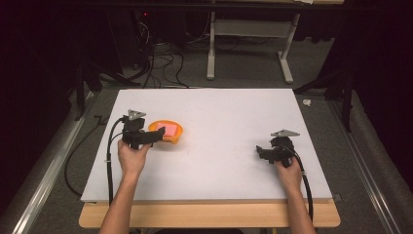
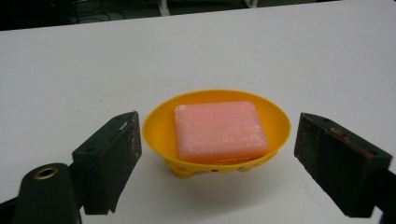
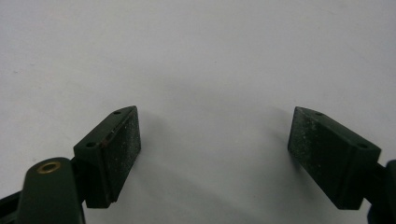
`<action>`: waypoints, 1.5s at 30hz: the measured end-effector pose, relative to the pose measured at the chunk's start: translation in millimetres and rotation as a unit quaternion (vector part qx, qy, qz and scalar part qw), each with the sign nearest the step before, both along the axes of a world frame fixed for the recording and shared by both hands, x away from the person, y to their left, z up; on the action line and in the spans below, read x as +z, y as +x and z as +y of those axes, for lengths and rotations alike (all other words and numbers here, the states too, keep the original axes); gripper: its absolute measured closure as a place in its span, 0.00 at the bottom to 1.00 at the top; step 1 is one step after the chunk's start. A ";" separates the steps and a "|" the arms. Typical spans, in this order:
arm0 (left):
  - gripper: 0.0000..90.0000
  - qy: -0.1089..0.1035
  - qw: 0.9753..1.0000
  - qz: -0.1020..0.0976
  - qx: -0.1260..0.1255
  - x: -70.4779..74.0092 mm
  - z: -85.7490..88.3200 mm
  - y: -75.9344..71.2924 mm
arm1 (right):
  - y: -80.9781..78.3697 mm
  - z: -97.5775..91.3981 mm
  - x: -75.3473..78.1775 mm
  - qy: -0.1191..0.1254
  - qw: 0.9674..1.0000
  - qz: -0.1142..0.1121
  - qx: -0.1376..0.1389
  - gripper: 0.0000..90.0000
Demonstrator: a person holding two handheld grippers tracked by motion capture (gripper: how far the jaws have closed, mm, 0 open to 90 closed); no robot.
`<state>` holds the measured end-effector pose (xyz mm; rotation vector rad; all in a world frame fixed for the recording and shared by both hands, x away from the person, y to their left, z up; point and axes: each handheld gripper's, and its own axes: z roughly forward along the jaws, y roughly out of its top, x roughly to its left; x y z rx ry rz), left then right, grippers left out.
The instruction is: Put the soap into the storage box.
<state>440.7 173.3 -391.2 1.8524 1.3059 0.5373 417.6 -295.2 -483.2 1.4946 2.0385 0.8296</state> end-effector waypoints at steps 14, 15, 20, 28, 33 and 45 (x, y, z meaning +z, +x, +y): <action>0.21 -0.015 0.999 -0.018 -0.028 0.6 16.4 -23.8 | 0.0 0.0 0.0 -0.001 1.000 0.000 0.001 0.20; 0.21 -0.016 0.999 -0.019 -0.027 0.5 18.1 -25.3 | 0.0 0.0 0.0 -0.001 1.000 0.000 0.001 0.20; 0.22 -0.022 0.999 -0.021 -0.023 -3.6 26.7 -33.6 | 0.1 0.0 0.0 -0.001 1.000 0.000 0.001 0.20; 0.22 -0.028 0.999 -0.018 -0.015 -14.7 36.3 -44.6 | 0.1 0.0 0.0 -0.001 1.000 0.000 0.001 0.20; 0.22 -0.031 0.999 -0.012 -0.017 -20.7 40.2 -48.6 | 0.1 0.0 0.0 -0.001 1.000 0.000 0.001 0.20; 0.22 -0.035 0.999 -0.001 -0.009 -36.2 45.7 -53.1 | 0.0 0.2 0.1 0.000 1.000 0.000 0.000 0.20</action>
